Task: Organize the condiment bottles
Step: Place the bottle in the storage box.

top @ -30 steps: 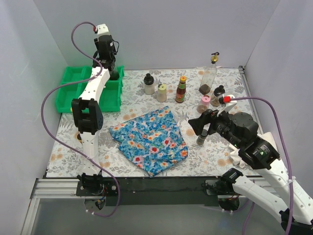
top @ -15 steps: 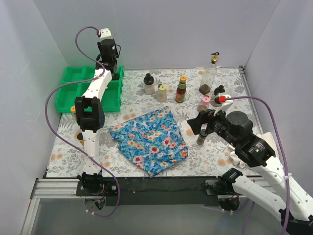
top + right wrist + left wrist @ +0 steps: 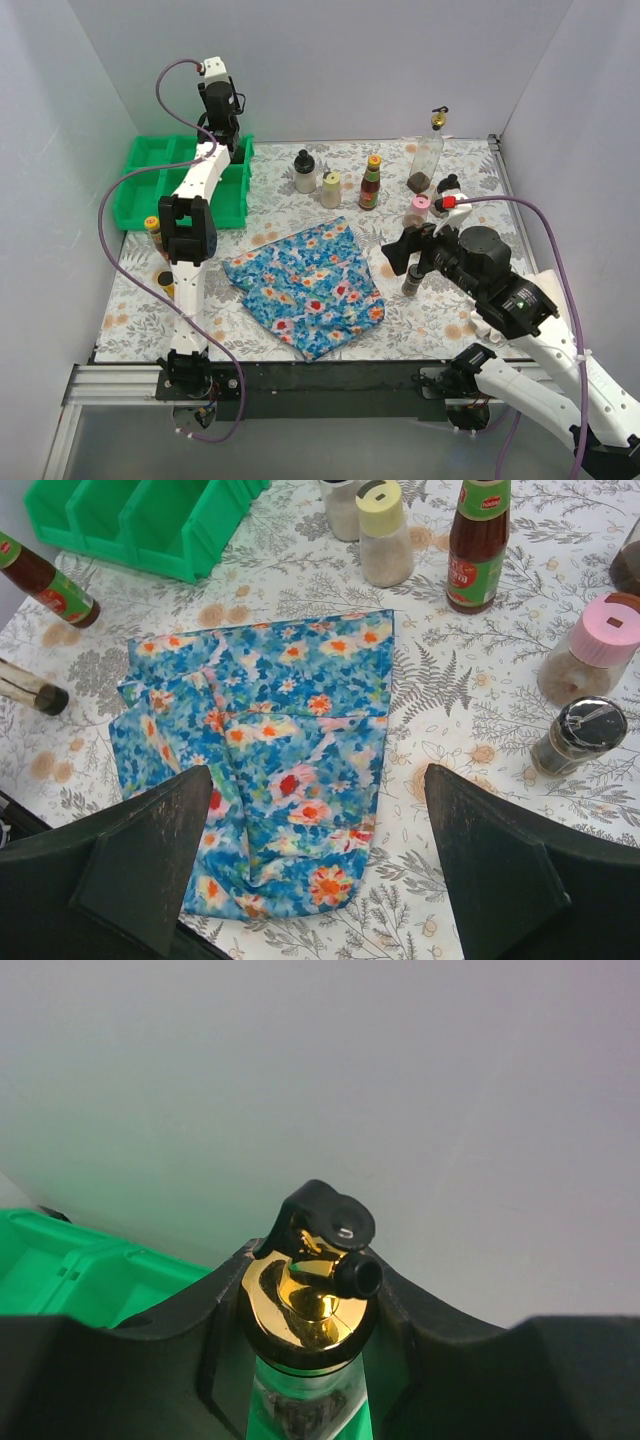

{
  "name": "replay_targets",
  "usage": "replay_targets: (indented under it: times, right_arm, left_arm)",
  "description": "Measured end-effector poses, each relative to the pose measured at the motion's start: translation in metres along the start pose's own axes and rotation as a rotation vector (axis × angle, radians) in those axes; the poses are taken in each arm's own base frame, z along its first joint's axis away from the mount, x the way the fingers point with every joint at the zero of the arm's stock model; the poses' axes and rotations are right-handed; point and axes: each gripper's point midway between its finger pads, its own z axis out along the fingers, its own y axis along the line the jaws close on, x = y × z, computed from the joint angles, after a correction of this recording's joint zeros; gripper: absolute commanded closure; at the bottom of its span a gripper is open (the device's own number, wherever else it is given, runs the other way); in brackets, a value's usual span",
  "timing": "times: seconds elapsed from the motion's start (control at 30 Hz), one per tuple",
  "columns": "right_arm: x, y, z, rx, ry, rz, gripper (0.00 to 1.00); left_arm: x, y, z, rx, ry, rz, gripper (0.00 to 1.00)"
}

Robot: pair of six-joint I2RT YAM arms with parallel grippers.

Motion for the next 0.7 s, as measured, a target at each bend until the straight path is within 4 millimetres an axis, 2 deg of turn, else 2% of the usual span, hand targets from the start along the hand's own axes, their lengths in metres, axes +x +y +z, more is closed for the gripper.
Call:
replay_targets:
  times: [0.27,0.63,0.7]
  right_arm:
    - [0.002,-0.003,0.003,0.014,0.009,-0.008,0.04]
    - [0.007,-0.005,0.009,0.023,0.032,-0.026,0.04]
    - [0.008,-0.005,0.01,0.025,0.037,-0.026,0.04]
  left_arm:
    - [-0.004,0.005,0.012,-0.011,-0.044,-0.024,1.0]
    - [-0.009,0.027,0.023,-0.041,-0.063,-0.065,1.0]
    - [-0.006,0.026,0.025,-0.033,-0.065,-0.066,0.94]
